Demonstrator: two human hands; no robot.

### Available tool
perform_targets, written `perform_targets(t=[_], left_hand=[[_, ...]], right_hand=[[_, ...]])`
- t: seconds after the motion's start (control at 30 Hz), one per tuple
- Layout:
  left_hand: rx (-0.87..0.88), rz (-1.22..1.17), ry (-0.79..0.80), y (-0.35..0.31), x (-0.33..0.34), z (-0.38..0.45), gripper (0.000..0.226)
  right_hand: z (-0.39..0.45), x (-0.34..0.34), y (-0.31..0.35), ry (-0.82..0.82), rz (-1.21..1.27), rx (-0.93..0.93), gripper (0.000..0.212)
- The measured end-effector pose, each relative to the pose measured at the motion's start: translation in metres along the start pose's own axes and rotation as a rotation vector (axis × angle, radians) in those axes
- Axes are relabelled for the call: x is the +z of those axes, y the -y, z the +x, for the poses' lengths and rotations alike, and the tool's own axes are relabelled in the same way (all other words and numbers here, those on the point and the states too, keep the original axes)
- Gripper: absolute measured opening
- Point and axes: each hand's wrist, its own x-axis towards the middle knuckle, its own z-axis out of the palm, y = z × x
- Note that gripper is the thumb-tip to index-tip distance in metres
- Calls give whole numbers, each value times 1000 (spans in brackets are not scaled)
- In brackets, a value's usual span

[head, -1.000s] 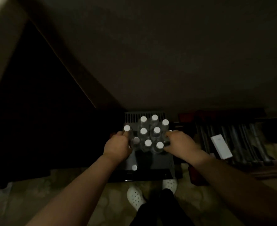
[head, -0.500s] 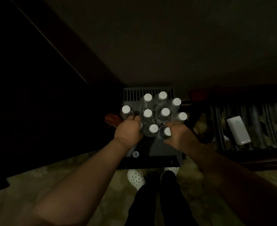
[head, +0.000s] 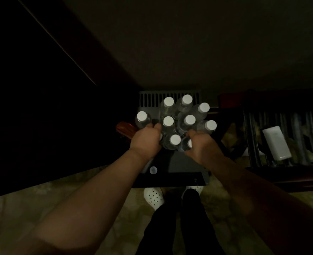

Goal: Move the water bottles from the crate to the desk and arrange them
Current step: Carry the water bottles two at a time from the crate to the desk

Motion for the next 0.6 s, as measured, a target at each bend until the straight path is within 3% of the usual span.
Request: perform_targets(t=[0.17,0.37,0.6], left_hand=[[-4,31,4,-6,-2,-9,48],[2,37,-47,-12,-29,-46,44],[25,58,-105,-51,-117,-103,42]], right_hand=[[1,-9,7,134,21,128,60],[-34,-46,18,107,87,145,54],[-95,-130,35,82,7,164,53]])
